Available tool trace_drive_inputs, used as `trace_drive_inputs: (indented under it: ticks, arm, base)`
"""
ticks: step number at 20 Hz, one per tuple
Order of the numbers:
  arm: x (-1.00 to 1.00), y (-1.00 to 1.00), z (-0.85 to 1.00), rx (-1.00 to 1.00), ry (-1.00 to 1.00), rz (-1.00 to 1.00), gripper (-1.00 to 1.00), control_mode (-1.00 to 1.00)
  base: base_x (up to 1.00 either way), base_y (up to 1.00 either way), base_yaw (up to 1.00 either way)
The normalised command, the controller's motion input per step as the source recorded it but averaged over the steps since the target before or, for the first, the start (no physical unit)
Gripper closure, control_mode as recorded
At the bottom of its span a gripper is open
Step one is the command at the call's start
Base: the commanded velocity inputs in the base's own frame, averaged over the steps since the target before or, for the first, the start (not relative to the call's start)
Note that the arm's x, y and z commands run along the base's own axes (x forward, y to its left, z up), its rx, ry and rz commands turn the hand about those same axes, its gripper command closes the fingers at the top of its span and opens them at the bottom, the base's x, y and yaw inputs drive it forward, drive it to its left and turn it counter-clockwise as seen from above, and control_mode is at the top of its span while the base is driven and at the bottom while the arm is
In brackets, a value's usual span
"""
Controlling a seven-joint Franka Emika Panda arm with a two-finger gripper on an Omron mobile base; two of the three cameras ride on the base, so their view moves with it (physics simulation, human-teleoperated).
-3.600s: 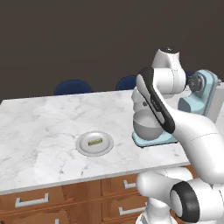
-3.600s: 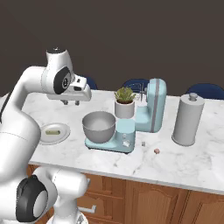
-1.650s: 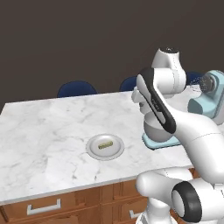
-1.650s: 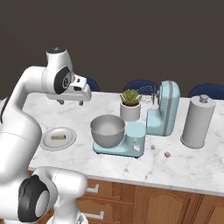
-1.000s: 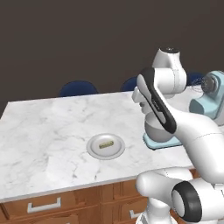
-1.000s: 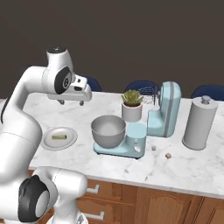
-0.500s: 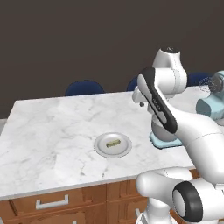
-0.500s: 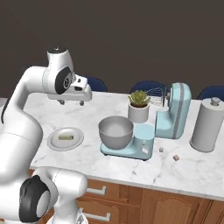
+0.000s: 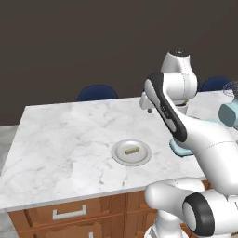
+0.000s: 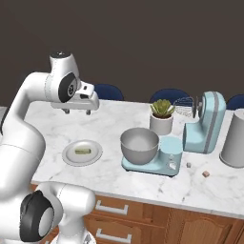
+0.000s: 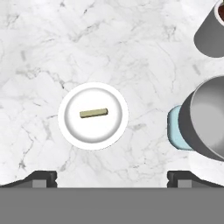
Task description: Add butter and sugar cubes to the stand mixer bowl and then turn on the stand mixer to begin making frosting.
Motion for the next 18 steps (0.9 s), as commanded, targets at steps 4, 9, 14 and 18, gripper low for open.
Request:
trace_drive_inputs:
  ticks: [4,9,14,18]
  arm:
    - [0.0,0.0,0.0,0.0,0.0,0.0,-1.0,1.0]
    - [0.0,0.0,0.0,0.0,0.0,0.0,-1.0,1.0]
    - [0.0,0.0,0.0,0.0,0.0,0.0,-1.0,1.0]
    - [0.0,0.0,0.0,0.0,0.0,0.0,-1.0,1.0]
  base:
    - [0.42,-0.28,0.01]
    - [0.64,-0.38,0.0]
    - [1.0,-0.39,0.0]
    - [0.98,-0.34,0.02]
